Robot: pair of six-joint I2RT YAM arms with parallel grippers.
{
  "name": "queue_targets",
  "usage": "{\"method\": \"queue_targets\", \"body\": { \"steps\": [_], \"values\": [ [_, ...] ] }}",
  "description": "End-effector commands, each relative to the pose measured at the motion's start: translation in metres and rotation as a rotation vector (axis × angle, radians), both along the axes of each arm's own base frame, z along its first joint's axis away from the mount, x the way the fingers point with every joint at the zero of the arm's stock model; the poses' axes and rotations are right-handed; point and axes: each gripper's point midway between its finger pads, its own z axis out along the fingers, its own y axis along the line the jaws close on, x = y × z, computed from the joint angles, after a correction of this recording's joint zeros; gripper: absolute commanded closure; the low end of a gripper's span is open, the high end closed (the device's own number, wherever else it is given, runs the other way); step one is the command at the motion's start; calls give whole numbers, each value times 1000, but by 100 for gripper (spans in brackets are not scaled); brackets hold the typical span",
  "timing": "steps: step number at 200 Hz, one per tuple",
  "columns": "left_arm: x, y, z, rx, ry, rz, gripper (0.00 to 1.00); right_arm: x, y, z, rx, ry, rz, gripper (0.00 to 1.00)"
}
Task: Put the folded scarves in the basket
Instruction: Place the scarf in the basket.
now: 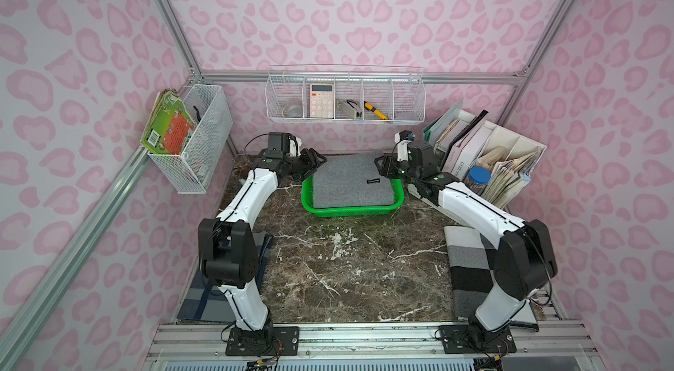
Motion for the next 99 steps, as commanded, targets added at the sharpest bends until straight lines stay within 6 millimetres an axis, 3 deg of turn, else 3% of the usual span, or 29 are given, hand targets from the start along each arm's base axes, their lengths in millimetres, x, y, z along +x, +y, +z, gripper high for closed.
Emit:
{"method": "queue_targets", "body": {
  "steps": [1,17,43,80,99],
  "values": [
    [-30,1,4,69,0,13,40,-28,-18,5,-37,-10,-48,34],
    [-58,-1,2,89,9,10,41,-54,-34,5,-38,0,-71,35],
    [-102,-13,6,129,-17,-13,42,-96,-73,-11,-58,33,-146,35],
    [-158,-37,-1,198,-59,-63,42,-149,-134,-50,-101,121,-307,34],
    [-185,-46,-17,195,-28,-86,42,-171,-160,-75,-129,188,-387,34]
  ]
}}
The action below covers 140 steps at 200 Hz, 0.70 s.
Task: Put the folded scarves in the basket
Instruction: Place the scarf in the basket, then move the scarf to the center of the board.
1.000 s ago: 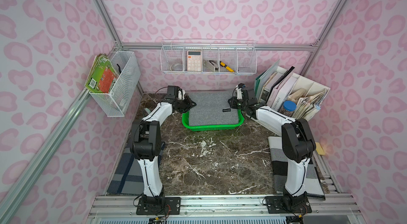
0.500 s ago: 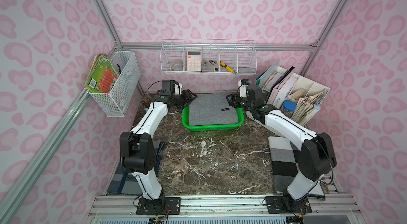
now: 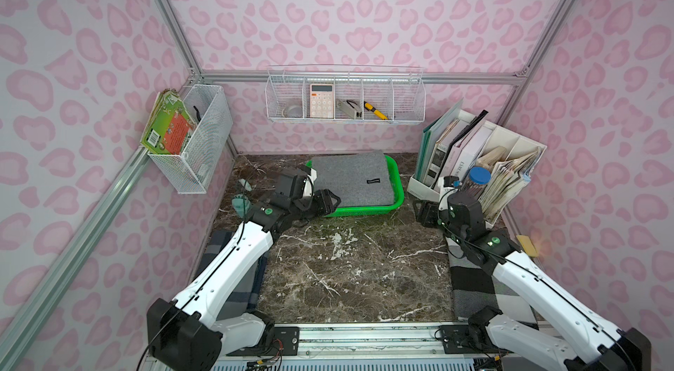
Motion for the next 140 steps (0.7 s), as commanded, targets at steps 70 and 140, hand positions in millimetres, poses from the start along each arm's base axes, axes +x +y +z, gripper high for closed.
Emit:
{"method": "queue_targets", "body": {
  "steps": [70,140],
  "values": [
    [-76,-15,-70,-54,95,54,43,-61,-83,-99,-85,293,-315,34],
    [-87,10,-69,34,46,87,43,-70,-111,-145,-70,424,-525,34]
  ]
}}
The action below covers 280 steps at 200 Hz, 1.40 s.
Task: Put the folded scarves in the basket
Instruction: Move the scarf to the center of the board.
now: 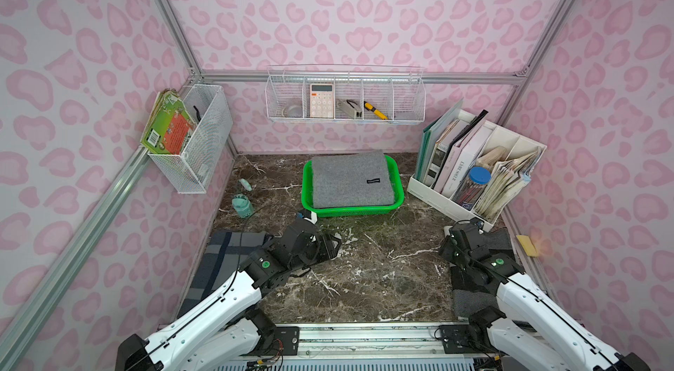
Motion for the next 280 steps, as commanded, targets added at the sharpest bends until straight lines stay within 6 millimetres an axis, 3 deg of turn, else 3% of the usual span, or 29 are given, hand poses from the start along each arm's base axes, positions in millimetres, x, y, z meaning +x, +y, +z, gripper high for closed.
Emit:
{"method": "queue_targets", "body": {
  "steps": [1,26,77,102,124,155,202,240,280],
  "values": [
    [0,11,-4,43,-20,24,43,-4,-13,-14,10,27,-106,35],
    [-1,22,-7,70,-36,62,44,-9,-19,-32,20,70,-142,35],
    [-5,33,-20,86,-36,95,43,-11,-19,-47,44,92,-148,45],
    [-7,39,-25,94,-40,115,43,-8,-12,-49,69,88,-114,64],
    [-8,45,-27,99,-45,137,43,-1,11,-47,183,43,-36,84],
    [-10,49,-28,103,-44,148,43,4,20,-45,257,-12,-27,91],
    [-17,54,-30,106,-33,147,42,7,20,-43,217,9,-3,87],
    [-18,49,-31,100,-20,130,40,14,6,-19,99,-8,-1,59],
    [-15,52,-39,134,32,163,38,6,-9,-27,47,-10,-45,42]
  ]
}}
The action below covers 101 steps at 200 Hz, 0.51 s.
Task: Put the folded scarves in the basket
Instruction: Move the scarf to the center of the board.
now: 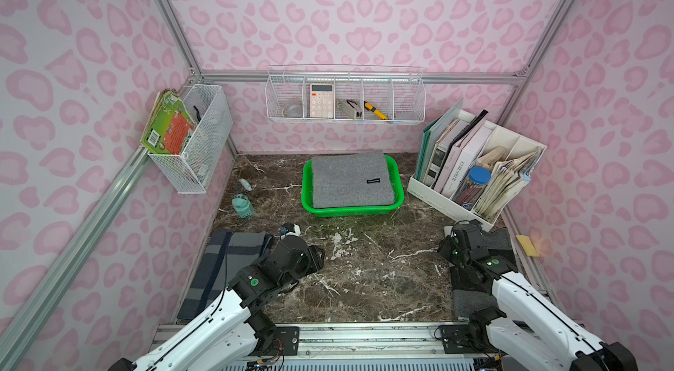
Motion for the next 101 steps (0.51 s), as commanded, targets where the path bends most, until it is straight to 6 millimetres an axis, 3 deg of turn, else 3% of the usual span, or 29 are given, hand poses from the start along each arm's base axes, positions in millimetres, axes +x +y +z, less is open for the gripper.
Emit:
{"method": "queue_targets", "body": {
  "steps": [1,26,59,86,101],
  "values": [
    [1,3,-2,16,23,28,38,-10,-16,-9,-76,34,-36,42],
    [4,9,-3,29,37,81,29,-19,-26,-19,-102,65,-83,34],
    [7,16,-1,31,20,123,26,-24,-28,-31,-96,85,-94,33],
    [1,32,-7,51,60,221,26,-24,-24,-37,-76,89,-78,40],
    [1,29,-6,56,45,184,26,-24,-20,-40,-59,97,-60,47]
  ]
}}
